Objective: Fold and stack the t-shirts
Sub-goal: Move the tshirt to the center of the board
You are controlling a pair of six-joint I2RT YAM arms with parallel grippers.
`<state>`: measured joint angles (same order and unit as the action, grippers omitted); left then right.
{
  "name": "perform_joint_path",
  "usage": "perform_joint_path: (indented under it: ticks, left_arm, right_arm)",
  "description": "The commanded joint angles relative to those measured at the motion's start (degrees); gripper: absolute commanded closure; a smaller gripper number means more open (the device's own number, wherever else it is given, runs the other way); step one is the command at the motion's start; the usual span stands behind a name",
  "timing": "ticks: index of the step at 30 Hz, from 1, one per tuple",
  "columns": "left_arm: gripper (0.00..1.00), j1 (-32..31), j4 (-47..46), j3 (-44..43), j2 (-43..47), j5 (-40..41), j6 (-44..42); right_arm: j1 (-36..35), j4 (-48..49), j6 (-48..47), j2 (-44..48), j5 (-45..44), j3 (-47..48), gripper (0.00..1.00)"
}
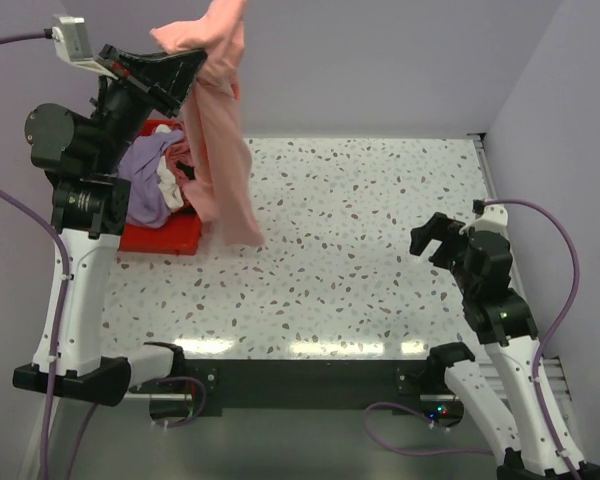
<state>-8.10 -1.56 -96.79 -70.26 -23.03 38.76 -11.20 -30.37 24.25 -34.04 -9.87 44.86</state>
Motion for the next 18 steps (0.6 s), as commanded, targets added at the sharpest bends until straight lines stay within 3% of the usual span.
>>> perform_joint_path:
  ticks: [1,5,10,13,18]
  left_arm:
    - [1.00,-2.3,-11.6,-4.5,-2.0,-8.9,6.3]
    - [1.00,-8.8,-13.0,-0.9,-3.0,-5.9,4.1]
    - [1.00,-17.0,-10.4,9.6,-4.8,6.0,-0.1]
    - [1.00,-17.7,-11.4,21.6,-5.1,14.4,0.7]
    - [1.00,-17.7,-6.8,33.1,-9.6,27.7,1.8]
  right_arm:
    - [0.0,2.5,-0.7,0.7,0.3,-0.1,0.01]
    - [0.0,2.1,-0.7,1.1,-0.1,-0.2,0.01]
    - [0.0,1.5,-1.0,0.8,0.1,0.3,0.01]
    - [0.0,0.4,-1.0,-0.2,1.2,0.8,0.01]
    - [0.0,-0.3,-2.3,-4.8,8.6,1.5,0.01]
